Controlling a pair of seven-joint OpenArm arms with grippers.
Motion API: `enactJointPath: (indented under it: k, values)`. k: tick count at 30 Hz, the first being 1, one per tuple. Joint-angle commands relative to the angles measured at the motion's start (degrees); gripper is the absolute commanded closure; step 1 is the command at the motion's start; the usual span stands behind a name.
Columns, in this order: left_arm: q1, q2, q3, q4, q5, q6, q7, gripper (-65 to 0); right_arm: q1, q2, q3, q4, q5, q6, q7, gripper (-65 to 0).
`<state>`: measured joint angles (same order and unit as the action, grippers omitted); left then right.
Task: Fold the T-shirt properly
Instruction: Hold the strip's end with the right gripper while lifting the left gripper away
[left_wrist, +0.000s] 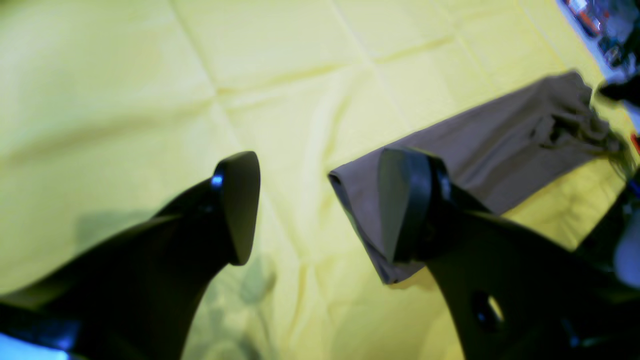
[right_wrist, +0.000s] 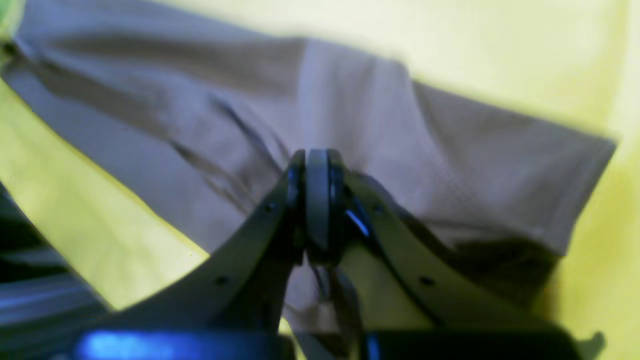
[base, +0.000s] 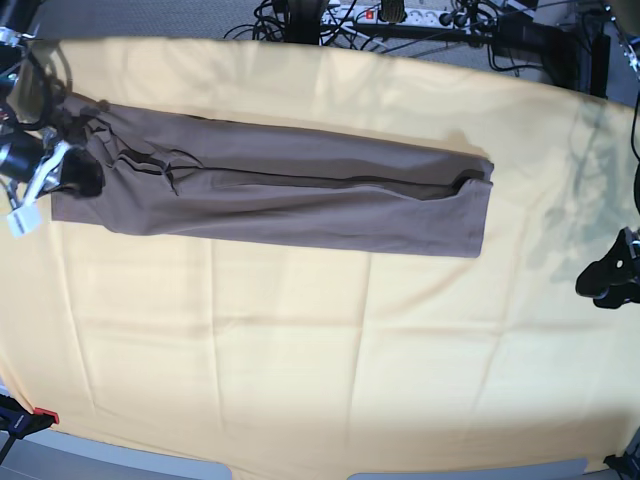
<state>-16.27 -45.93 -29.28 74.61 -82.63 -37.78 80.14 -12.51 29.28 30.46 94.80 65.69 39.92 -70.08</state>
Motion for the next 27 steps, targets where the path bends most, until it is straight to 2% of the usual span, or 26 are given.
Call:
enactJointPath:
  k: [1, 5, 8, 11, 16, 18, 23, 27]
  values:
    - [-0.1, -1.1, -1.9, 0.8, -0.4, -0.1, -0.6, -39.0, 0.8, 1.2, 0.5, 0.7, -1.3, 0.1, 3.5, 0.0]
    - [5.1, 0.9, -6.7, 0.8, -0.2, 0.1, -0.7, -39.0, 0.6, -0.6, 0.5, 0.7, -11.9, 0.1, 10.0, 0.0]
    - [9.7, 2.6, -9.1, 0.8, -0.2, 0.0, -0.9, -39.0, -0.1, -2.3, 0.2, 0.6, -12.2, 0.1, 10.3, 0.0]
    - [12.7, 4.7, -10.2, 0.8, -0.1, -0.2, -1.9, -39.0, -0.2, -3.3, -0.7, 0.5, -16.8, 0.1, 11.2, 0.0]
    - [13.1, 8.2, -10.2, 0.8, 2.3, -0.3, -4.3, -39.0, -0.2, -3.6, -2.4, 0.0, -22.8, 0.1, 12.7, 0.0]
    - [12.9, 9.1, -10.2, 0.7, 2.3, -0.3, -4.6, -39.0, -0.2, -3.6, -3.1, -0.7, -25.6, -1.2, 12.7, 0.0]
    - [12.7, 11.8, -10.1, 0.7, 3.2, -0.3, -5.7, -39.0, -0.2, -3.6, -3.2, -2.0, -26.3, -2.2, 12.7, 0.0]
    - [12.8, 13.9, -10.1, 0.7, 10.2, -0.3, -11.0, -39.0, -0.2, -3.6, -3.2, -2.0, -24.3, -1.3, 12.3, 0.0]
